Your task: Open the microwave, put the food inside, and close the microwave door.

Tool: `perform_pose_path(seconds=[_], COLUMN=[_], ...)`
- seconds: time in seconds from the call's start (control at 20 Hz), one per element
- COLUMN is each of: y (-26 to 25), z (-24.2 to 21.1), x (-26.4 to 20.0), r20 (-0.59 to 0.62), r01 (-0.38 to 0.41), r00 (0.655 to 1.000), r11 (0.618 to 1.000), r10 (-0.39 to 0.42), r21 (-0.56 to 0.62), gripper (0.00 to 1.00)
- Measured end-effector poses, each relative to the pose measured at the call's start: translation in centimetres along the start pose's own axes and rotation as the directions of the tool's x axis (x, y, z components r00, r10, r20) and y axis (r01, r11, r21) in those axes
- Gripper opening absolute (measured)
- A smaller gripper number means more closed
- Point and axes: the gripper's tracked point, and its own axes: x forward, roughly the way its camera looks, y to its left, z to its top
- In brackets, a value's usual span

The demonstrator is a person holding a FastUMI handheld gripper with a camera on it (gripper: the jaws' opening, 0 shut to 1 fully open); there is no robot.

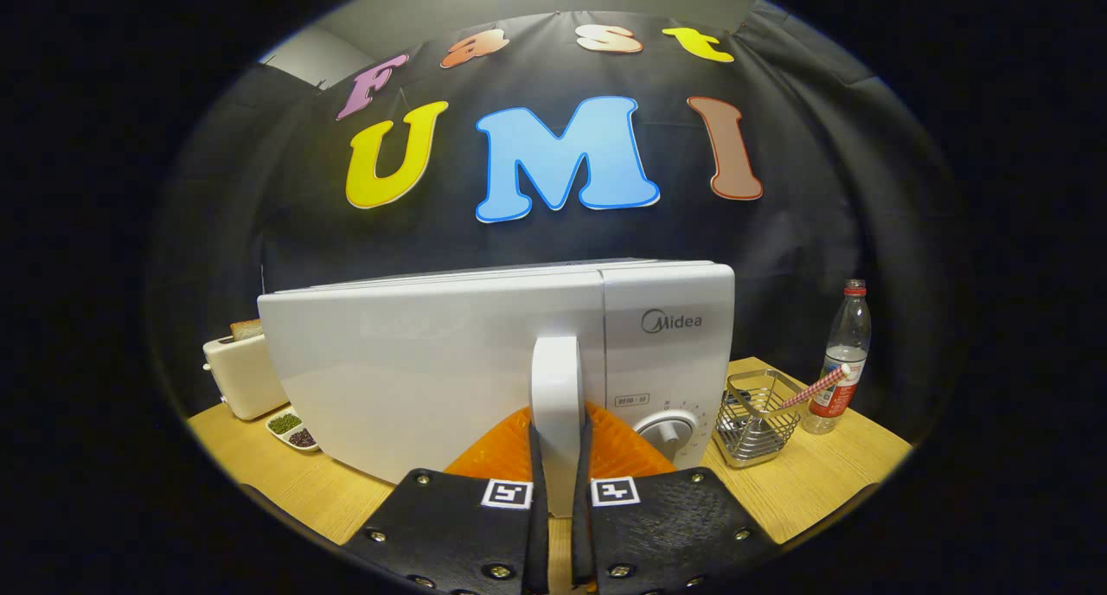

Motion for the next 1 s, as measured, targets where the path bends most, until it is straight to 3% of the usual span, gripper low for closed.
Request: perform_pose_path(seconds=[0.25,0.4,0.7,1.0], y=[0.1,1.4,6.3,13.6], z=[-0.4,-0.7,-2.2,-3.4], x=[-0.9,-5.2,-13.3,-20.0], r20=[-0.030,0.011,-0.092,-0.143], r01=[-0.018,-0.035,-0.177,-0.318], r00=[0.999,0.999,0.981,0.940], r11=[1.000,0.995,0.983,0.948], r10=[0.018,0.037,0.172,0.310], r21=[-0.005,-0.095,-0.056,-0.037], gripper=[0.11,0.11,0.10,0.10])
